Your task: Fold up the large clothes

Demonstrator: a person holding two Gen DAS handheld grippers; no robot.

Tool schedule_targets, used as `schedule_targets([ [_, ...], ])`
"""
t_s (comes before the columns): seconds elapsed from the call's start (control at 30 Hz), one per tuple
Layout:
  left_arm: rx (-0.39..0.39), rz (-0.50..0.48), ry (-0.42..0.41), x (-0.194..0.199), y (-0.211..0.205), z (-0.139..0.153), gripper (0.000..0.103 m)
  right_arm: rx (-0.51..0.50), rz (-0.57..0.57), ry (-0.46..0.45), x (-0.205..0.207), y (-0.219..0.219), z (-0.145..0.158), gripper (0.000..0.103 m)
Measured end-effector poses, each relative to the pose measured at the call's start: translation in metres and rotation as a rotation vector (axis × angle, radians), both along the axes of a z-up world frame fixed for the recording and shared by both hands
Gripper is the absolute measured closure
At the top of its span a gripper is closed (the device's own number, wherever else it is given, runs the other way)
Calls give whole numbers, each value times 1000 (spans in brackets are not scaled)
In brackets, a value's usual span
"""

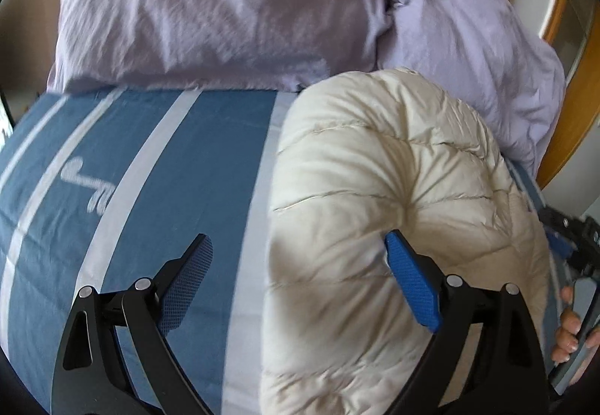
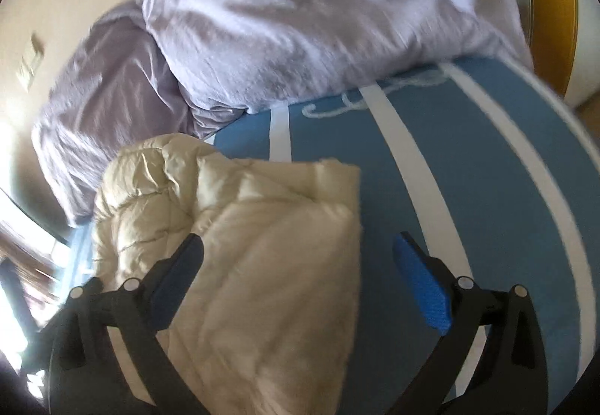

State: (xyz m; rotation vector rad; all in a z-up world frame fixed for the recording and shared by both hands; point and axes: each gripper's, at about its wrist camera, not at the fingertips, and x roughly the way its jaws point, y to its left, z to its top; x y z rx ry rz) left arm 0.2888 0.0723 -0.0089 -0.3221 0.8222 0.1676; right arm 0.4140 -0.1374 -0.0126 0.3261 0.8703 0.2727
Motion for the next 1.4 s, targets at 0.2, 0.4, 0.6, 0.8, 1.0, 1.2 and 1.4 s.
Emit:
schedule_targets([
  [0.2,-65,-13,19,-9,8,-4,9,162,54,151,1,-19,-24,2],
  [0.4,-126,-45,28,-10,8,-7,9,266,110,230,4,-13,-44,2],
  [0.6,-189,-72,40,-2,8,-11,9,277,167,241,8,-1,-50,2],
  [0.8,-279,-77,58,9,16,-22,9,281,212,222,11,8,-50,2],
  [1.0,-469,-72,62,15,29,-39,10,279,255,196,13,19,-50,6],
  [1.2,-621,-87,33,16,30,-51,29,354,286,191,14,17,-56,33],
  [1.4,-586,-109,-7,14,27,-40,47,360,315,140,13,20,-47,57],
])
